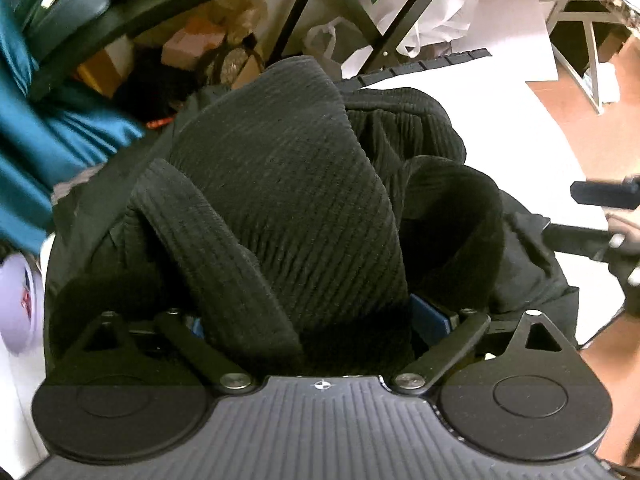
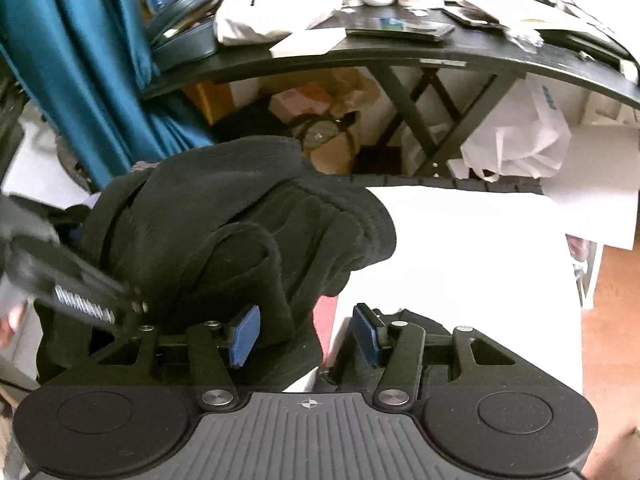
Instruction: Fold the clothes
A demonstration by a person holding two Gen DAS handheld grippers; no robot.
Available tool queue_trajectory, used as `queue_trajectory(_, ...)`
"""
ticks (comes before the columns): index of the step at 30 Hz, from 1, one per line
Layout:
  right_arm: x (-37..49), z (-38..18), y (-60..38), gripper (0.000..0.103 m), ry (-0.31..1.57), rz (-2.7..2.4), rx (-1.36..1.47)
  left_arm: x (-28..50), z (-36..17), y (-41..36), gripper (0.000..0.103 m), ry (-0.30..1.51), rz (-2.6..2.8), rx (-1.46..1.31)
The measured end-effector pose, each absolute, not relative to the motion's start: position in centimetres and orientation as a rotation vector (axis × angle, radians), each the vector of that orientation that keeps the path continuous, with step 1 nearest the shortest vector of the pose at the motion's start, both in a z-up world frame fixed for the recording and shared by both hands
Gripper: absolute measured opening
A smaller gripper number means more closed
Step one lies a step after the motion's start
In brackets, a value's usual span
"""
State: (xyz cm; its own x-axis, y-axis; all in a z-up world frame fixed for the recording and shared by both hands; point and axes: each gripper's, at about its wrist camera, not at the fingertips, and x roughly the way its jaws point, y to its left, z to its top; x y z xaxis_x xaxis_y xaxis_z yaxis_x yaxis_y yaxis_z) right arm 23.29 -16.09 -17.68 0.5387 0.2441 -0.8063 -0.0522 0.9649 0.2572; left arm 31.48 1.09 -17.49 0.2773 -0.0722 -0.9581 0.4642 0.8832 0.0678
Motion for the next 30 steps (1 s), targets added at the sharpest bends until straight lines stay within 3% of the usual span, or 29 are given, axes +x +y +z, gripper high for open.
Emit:
queue_trajectory(1,23.3,-17.5,-16.2,0.048,0.985,0.176,0.211,31.4,-17.5,1.2,0.067,1.233,-0.362,0.375)
queue_trajectory(3,23.4,-17.2,-16.3,0.049,0.979,0.174,0.209,31.5,-16.4,3.0,0.033,1.224,-0.349,0.288)
queue_trajectory(5,23.5,-16.9,-16.4,0.05,0.974,0.171,0.207,31.3,-14.0,6.3,0.02,1.179,-0.297,0.142)
queue_trajectory(9,24.0,-16.9,-17.2,0.054,0.975,0.15,0.237,29.6,-9.9,14.0,0.016,1.038,-0.07,-0.052)
queue_trajectory(14,25.7,-18.3,-18.5,0.076,1.0,0.112,0.352,28.3,-10.7,21.9,0.016,1.069,0.146,-0.195)
queue_trajectory(25,34.5,-28.2,-18.0,0.078,1.135,-0.004,0.643,26.9,-11.9,25.9,0.016,1.079,0.253,-0.331)
queue_trajectory(27,35.8,-29.5,-16.5,0.077,1.18,0.01,0.633,26.6,-11.4,26.0,0.016,1.056,0.244,-0.36)
queue_trajectory(28,36.1,-29.7,-15.9,0.061,1.187,0.028,0.651,26.4,-11.0,26.2,0.016,1.034,0.232,-0.385)
queue_trajectory(29,36.4,-29.7,-15.2,0.032,1.192,0.044,0.657,26.0,-10.6,26.4,0.015,1.005,0.215,-0.415)
queue_trajectory(30,36.5,-29.1,-14.5,0.025,1.192,0.055,0.624,25.5,-10.0,26.7,0.015,0.965,0.185,-0.451)
